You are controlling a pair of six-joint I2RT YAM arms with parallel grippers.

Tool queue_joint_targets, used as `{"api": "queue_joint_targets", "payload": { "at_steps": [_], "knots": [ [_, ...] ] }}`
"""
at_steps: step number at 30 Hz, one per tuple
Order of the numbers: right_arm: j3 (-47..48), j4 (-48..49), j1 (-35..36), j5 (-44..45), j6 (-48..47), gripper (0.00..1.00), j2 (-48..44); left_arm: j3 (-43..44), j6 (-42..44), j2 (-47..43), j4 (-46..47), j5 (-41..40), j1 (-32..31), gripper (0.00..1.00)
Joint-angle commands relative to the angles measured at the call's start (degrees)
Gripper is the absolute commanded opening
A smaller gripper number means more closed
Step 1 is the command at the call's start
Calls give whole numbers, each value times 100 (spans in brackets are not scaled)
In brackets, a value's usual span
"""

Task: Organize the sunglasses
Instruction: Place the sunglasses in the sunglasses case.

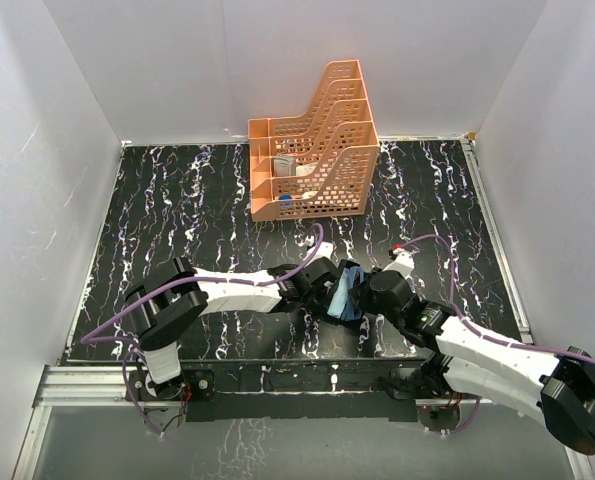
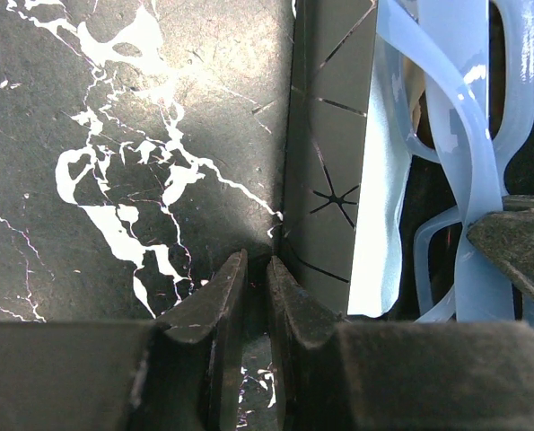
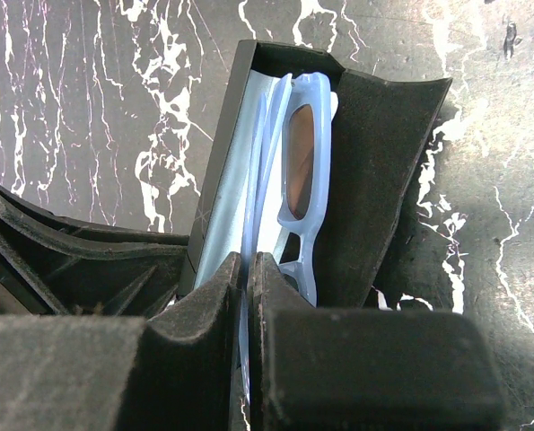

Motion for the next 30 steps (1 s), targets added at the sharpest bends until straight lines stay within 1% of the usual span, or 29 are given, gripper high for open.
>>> {"api": "queue_joint_targets", "payload": {
  "at_steps": [1,6,14,27,28,30],
  "knots": [
    [-8,340,21,147,62,0,-23,218,14,60,-106,-10,-77,14],
    [-59,703,13,253,-37,0,167,229,36,59,-123,-21,-96,14],
    [72,940,15,311,-108,0,506,238,33,68,-133,-31,-123,14],
    [171,1100,15,217,-94,0,633,255,47,77,-142,-33,-130,14],
    [375,1083,11,212,-92,0,621,257,48,77,-141,-33,-131,13],
    [452,945,19,242,-74,0,543,263,48,86,-150,-34,-131,14]
  ]
}}
